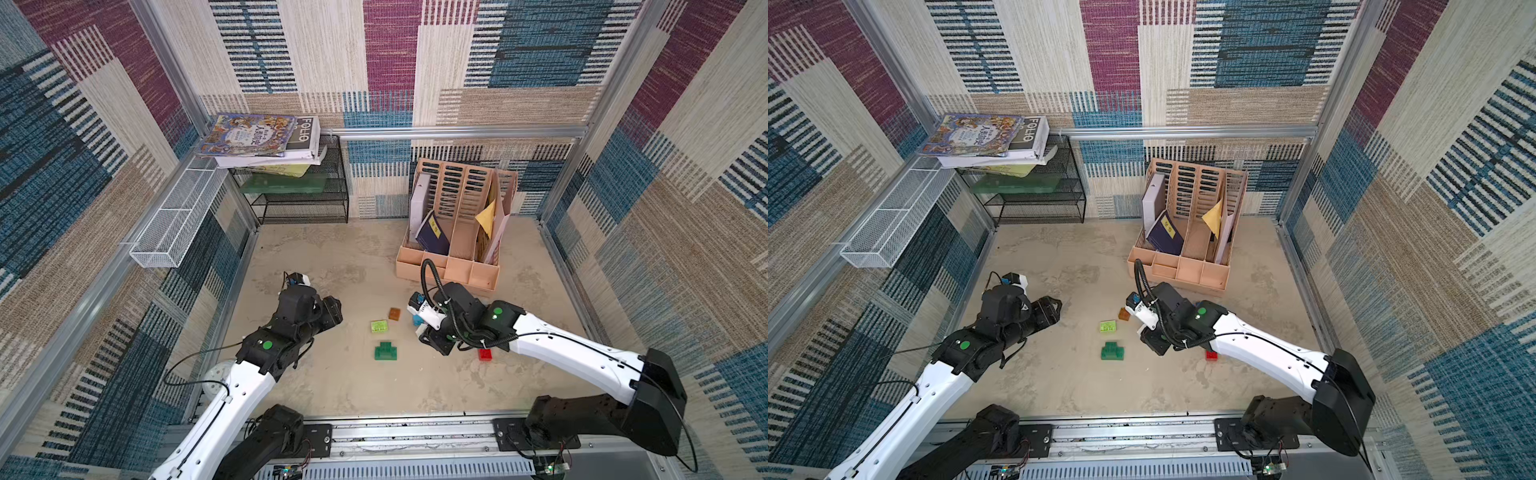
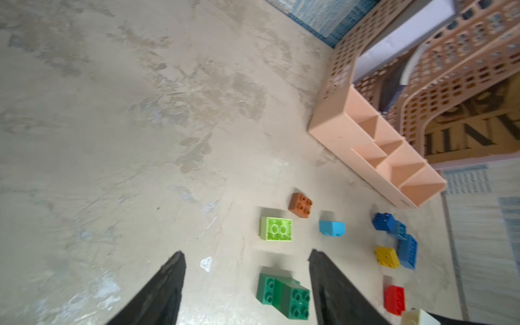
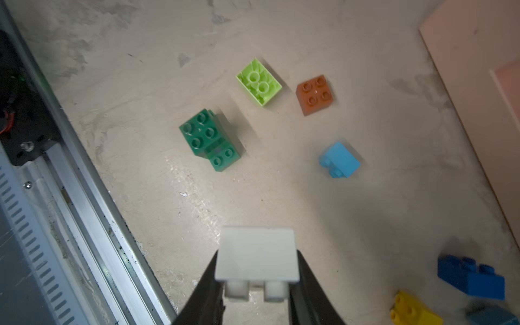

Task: Assemble the number 1 with lego
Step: Place the lego brick at the center of the board, then pick up the lego brick from the center of the board.

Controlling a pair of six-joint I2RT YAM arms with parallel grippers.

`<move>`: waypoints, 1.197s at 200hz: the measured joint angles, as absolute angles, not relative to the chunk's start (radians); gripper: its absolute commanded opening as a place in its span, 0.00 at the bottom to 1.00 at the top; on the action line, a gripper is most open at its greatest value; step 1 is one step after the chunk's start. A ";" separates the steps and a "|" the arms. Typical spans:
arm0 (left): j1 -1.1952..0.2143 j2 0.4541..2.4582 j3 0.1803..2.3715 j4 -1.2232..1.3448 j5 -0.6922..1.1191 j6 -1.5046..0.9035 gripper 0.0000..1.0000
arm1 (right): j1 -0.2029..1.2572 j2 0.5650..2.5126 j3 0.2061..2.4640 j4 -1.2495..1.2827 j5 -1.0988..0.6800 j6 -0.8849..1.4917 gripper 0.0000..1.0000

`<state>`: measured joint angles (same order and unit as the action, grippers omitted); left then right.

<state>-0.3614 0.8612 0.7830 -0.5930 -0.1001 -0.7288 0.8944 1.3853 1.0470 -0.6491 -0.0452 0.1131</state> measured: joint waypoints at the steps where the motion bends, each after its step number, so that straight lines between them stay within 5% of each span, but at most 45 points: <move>1: -0.361 0.862 0.782 -0.594 -0.102 -0.731 0.72 | 0.895 1.391 1.050 -0.654 -0.043 0.116 0.24; 50: -0.359 0.889 0.737 -0.597 -0.162 -0.805 0.72 | 0.905 1.678 1.219 -0.871 0.008 0.250 0.20; 97: -0.357 0.890 0.709 -0.597 -0.162 -0.826 0.72 | 0.867 1.835 1.273 -0.932 0.018 0.317 0.29; 161: -0.352 0.899 0.705 -0.591 -0.161 -0.830 0.72 | 0.835 1.917 1.322 -0.951 0.022 0.330 0.69; 239: -0.348 0.928 0.706 -0.575 -0.154 -0.830 0.72 | 0.854 1.839 1.248 -0.855 0.036 0.292 0.64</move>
<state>-0.3485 0.9283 0.7055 -0.5751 -0.1535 -0.8299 0.8543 1.8389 1.2480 -0.8555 0.0364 0.2924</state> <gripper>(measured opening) 0.721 0.652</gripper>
